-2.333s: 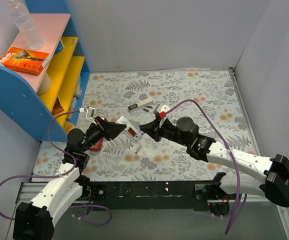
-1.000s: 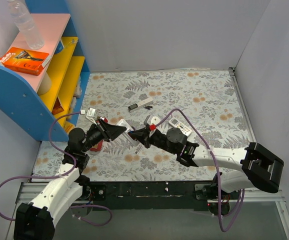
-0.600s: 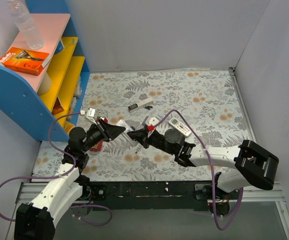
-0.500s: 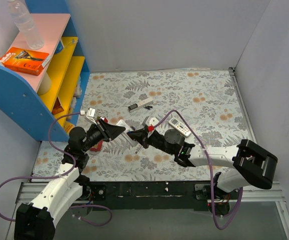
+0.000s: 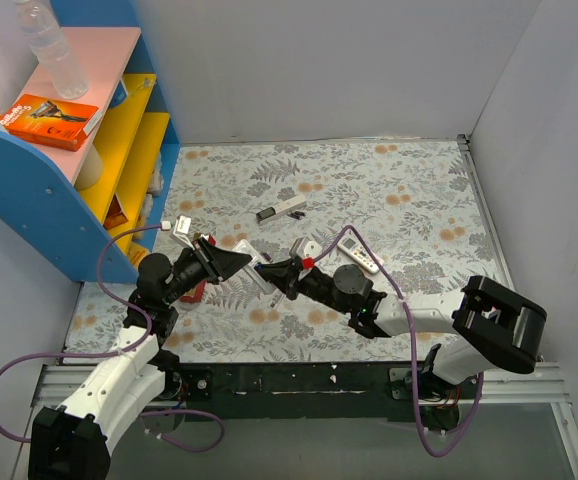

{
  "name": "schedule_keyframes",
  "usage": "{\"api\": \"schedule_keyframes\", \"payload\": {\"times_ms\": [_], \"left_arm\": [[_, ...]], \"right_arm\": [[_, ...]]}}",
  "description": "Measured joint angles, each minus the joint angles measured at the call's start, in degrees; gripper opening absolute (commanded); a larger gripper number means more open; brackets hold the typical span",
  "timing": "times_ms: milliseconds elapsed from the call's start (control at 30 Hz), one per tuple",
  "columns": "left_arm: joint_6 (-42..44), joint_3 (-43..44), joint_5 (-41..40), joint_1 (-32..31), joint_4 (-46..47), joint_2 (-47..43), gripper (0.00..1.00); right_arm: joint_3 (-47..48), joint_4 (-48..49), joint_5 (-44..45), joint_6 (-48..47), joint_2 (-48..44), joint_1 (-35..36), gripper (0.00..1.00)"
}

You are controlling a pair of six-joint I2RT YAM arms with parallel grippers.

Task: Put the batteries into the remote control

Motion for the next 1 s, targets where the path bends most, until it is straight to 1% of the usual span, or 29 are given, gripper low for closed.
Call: {"api": "schedule_keyframes", "payload": {"times_ms": [233, 333, 467, 567, 1000], "left_arm": [[2.2, 1.6, -0.3, -0.1, -4.3, -0.4, 0.0], [3.1, 2.0, -0.4, -0.2, -5.7, -0.5, 0.0], [3.9, 2.1, -0.4, -0.2, -6.2, -0.5, 0.0], [4.2, 2.1, -0.4, -0.2, -6.5, -0.5, 0.0], [4.5, 2.1, -1.4, 0.0, -6.4, -0.2, 0.0]], "right_arm": [[-0.6, 0.0, 0.4, -0.3, 0.0, 0.2, 0.11], [-0.7, -0.2, 0.4, -0.5, -0.1, 0.3, 0.15], [-0.6, -0.5, 0.2, -0.8, 0.2, 0.3, 0.2], [-0.3, -0.5, -0.1, -0.8, 0.8, 0.3, 0.22], [1.4, -2.3, 1.3, 0.3, 1.7, 0.4, 0.28]]}}
